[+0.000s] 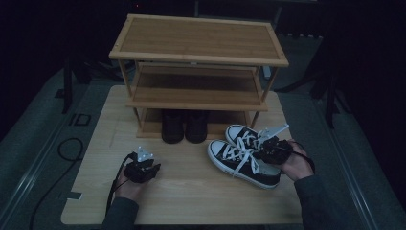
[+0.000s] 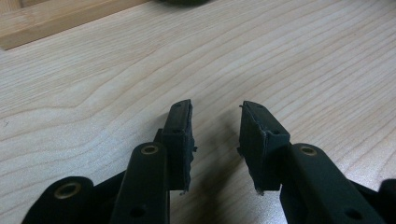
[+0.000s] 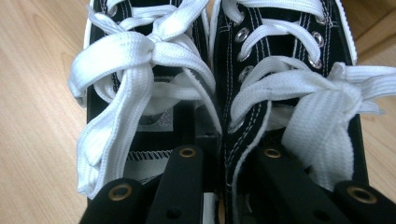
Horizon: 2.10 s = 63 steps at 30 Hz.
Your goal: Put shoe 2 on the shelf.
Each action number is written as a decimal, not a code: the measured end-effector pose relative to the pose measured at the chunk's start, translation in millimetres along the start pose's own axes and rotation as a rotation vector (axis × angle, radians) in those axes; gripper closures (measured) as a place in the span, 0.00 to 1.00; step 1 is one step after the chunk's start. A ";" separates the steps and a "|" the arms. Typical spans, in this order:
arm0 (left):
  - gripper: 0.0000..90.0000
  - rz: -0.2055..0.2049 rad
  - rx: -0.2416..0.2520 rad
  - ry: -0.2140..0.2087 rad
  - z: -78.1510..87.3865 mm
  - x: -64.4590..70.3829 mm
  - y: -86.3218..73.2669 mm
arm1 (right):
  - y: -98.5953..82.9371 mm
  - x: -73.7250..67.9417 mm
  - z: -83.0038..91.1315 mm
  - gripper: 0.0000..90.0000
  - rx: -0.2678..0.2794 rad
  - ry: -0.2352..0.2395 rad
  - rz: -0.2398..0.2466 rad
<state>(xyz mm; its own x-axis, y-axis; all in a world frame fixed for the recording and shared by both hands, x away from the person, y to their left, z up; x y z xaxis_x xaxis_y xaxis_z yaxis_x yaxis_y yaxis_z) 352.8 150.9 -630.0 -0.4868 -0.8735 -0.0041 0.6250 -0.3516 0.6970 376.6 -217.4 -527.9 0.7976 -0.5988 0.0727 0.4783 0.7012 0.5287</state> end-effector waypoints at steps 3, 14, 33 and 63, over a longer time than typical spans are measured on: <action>0.72 0.000 0.000 0.000 0.0 0.1 0.0 | 3.9 -2.1 0.4 0.95 0.005 0.015 0.020; 0.71 -0.002 0.000 0.002 0.1 -0.1 0.0 | 18.7 -8.9 2.2 0.95 0.021 0.048 0.050; 0.71 0.003 0.004 0.003 0.1 0.6 -0.3 | 41.9 -23.5 7.3 0.95 0.024 0.083 0.122; 0.71 0.002 0.002 0.004 0.6 0.9 -0.7 | 80.0 -47.7 21.7 0.95 0.052 0.138 0.204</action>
<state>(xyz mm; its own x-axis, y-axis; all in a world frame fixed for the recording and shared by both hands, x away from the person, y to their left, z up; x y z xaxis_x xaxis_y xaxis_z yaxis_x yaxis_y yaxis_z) 351.6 150.6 -630.1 -0.4836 -0.8753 -0.0057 0.6246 -0.3496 0.6983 368.9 -141.1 -470.7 0.9200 -0.3859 0.0675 0.2858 0.7790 0.5580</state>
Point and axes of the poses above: each handheld gripper's, and its own axes: z roughly backward along the jaws, y roughly out of its top, x roughly to its right, the point moved 9 cm from there along -z, roughly forward along the jaws, and after that the axes turned 1 degree about -z, right-handed, at the moved point
